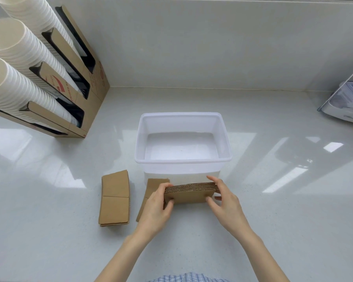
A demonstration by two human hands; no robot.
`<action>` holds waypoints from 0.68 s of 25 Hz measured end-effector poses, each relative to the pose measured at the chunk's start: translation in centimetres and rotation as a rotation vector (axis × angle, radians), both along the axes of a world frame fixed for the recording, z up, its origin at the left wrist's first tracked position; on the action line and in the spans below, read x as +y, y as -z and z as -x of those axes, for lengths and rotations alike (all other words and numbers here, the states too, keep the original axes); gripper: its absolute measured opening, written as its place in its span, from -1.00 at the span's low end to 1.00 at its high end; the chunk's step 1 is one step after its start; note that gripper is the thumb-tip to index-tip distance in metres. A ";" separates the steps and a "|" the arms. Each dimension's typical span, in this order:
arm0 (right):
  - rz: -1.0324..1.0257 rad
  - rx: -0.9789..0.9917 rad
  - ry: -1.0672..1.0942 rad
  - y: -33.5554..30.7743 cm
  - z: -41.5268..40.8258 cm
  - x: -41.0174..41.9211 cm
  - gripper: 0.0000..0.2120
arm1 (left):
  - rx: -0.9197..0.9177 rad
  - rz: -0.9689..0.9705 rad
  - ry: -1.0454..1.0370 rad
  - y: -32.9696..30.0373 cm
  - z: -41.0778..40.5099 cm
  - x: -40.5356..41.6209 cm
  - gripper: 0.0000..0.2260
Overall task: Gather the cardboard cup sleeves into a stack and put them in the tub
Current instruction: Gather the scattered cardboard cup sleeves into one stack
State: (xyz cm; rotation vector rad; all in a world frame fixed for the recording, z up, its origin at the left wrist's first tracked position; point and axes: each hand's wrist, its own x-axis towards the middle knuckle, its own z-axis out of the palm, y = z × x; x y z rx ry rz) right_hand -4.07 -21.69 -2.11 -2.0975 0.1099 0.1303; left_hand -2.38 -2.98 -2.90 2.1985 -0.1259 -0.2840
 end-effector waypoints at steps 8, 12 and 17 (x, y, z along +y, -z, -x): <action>0.035 -0.055 0.006 0.7 -0.2 -0.8 -0.67 | -0.038 -0.105 -0.062 0.2 -0.4 0.8 -0.55; 0.039 -0.071 0.066 0.5 -0.2 -1.7 -0.72 | 0.088 -0.331 -0.169 0.2 -0.4 1.1 -0.39; 0.047 -0.089 0.102 0.2 -0.1 -2.5 -0.74 | 0.070 -0.450 -0.076 -0.1 -1.2 0.7 -0.38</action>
